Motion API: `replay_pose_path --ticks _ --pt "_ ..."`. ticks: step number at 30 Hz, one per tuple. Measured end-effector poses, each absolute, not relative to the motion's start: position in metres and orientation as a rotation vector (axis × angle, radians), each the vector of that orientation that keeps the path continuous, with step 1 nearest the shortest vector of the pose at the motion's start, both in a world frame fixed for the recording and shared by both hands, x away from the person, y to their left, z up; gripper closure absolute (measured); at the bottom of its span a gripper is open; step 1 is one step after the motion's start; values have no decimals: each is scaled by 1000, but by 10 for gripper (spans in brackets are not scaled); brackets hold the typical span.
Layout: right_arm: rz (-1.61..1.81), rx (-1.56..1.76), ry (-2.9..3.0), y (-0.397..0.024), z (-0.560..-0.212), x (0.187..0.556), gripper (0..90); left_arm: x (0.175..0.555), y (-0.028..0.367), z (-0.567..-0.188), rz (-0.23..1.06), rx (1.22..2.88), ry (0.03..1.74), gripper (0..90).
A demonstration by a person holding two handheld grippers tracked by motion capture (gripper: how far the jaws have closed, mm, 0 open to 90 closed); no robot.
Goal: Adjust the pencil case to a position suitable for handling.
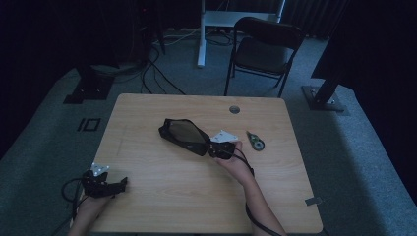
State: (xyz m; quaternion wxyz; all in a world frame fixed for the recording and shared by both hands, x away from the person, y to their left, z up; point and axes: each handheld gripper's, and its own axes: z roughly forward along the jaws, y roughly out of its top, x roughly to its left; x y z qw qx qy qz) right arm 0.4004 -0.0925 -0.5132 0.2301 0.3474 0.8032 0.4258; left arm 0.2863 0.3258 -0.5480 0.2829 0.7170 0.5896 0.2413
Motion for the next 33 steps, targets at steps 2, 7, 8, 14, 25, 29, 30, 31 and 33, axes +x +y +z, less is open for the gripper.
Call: replay_pose_path --ticks 2,7,8,14,25,29,30,31,33 --pt "1168 966 2202 -97 -513 398 735 286 326 -548 646 1920 1579 5" --pt "1170 1001 2177 -111 -514 392 733 286 326 -548 646 1919 1579 5" --pt "1171 1012 2172 -114 -515 391 734 286 326 -548 646 1920 1579 5" --pt "1144 1046 2127 -134 -514 384 733 286 326 -548 646 1920 1578 5" --pt "1114 1099 2064 -168 -517 368 734 286 326 -548 646 1920 1579 5" --pt "1099 1114 2040 -178 -519 362 733 286 326 -548 646 1920 1579 6" --pt "1098 1118 2036 -180 -519 360 733 286 326 -548 646 1920 1579 5" --pt "1097 1123 2029 -182 -519 359 733 286 326 -548 647 1919 1578 6" --pt "1078 1115 2023 -186 -519 356 733 286 326 -548 647 1919 1578 6"
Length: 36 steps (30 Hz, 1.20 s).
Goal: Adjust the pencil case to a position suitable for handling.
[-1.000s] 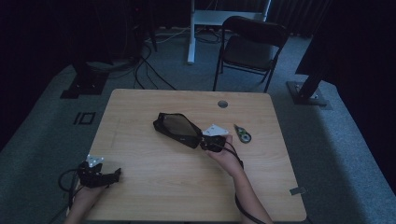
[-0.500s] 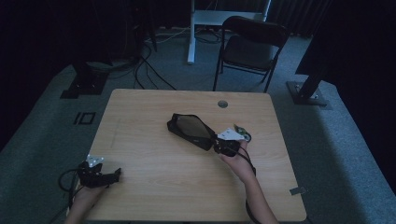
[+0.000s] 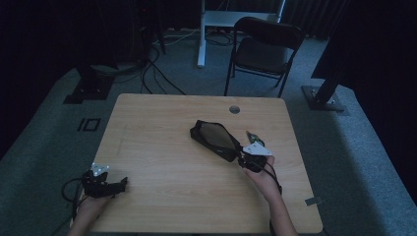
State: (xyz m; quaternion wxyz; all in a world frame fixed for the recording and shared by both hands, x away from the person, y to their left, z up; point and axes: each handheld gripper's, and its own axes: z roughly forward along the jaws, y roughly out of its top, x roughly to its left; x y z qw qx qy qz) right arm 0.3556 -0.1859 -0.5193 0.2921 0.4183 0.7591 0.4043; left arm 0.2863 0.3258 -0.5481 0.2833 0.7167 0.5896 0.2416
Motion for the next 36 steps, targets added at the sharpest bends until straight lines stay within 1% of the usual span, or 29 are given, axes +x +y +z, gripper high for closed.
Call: replay_pose_path --ticks 6,16,26,36 --pt "1064 1155 1981 -199 -520 349 733 286 326 -548 647 1919 1578 5" --pt "1049 1175 1942 -205 -522 334 733 286 326 -548 650 1918 1582 6" --pt "1054 1244 1908 -219 -523 308 730 286 326 -548 649 1918 1582 5" --pt "1040 1270 1867 -228 -525 291 731 286 326 -548 649 1919 1582 5"
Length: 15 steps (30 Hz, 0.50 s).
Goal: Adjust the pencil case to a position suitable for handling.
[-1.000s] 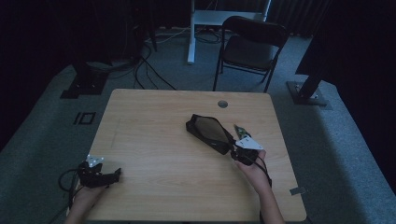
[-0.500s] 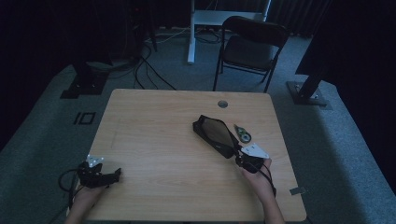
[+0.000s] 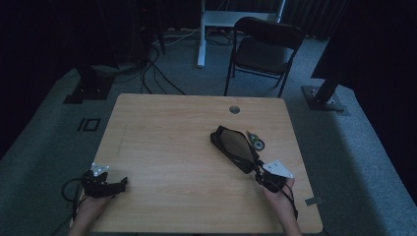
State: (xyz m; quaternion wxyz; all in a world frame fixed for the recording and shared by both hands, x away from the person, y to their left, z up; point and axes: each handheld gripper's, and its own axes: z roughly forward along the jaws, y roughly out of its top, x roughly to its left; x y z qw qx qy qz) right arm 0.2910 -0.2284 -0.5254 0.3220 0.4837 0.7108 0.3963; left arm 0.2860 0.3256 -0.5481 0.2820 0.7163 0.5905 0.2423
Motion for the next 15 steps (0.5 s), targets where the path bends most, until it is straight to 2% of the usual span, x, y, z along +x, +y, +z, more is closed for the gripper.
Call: replay_pose_path --ticks 15 --pt "1019 1278 1858 -224 -524 249 725 286 326 -548 650 1918 1582 5"
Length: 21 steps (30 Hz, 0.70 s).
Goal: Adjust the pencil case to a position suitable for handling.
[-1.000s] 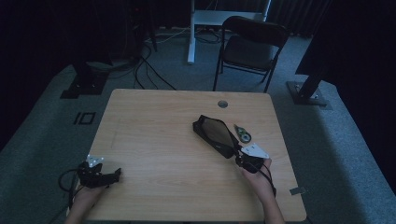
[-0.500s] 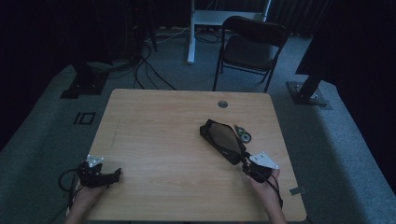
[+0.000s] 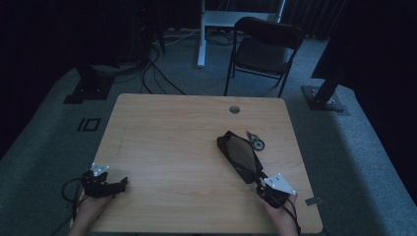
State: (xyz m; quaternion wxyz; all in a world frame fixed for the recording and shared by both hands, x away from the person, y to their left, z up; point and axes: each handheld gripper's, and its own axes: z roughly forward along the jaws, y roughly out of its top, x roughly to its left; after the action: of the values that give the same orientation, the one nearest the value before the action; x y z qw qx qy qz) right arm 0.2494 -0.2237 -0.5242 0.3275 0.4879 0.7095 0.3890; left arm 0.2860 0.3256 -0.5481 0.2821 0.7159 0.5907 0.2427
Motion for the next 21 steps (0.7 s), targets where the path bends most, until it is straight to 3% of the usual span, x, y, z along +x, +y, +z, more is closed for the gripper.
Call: replay_pose_path --ticks 9,12,21 --pt "1058 1275 1892 -214 -526 241 712 286 326 -548 649 1918 1582 5" --pt "1067 1264 1948 -212 -526 240 606 286 326 -548 649 1918 1582 5" --pt "1083 1252 1940 -219 -515 241 493 286 326 -548 649 1918 1582 5"
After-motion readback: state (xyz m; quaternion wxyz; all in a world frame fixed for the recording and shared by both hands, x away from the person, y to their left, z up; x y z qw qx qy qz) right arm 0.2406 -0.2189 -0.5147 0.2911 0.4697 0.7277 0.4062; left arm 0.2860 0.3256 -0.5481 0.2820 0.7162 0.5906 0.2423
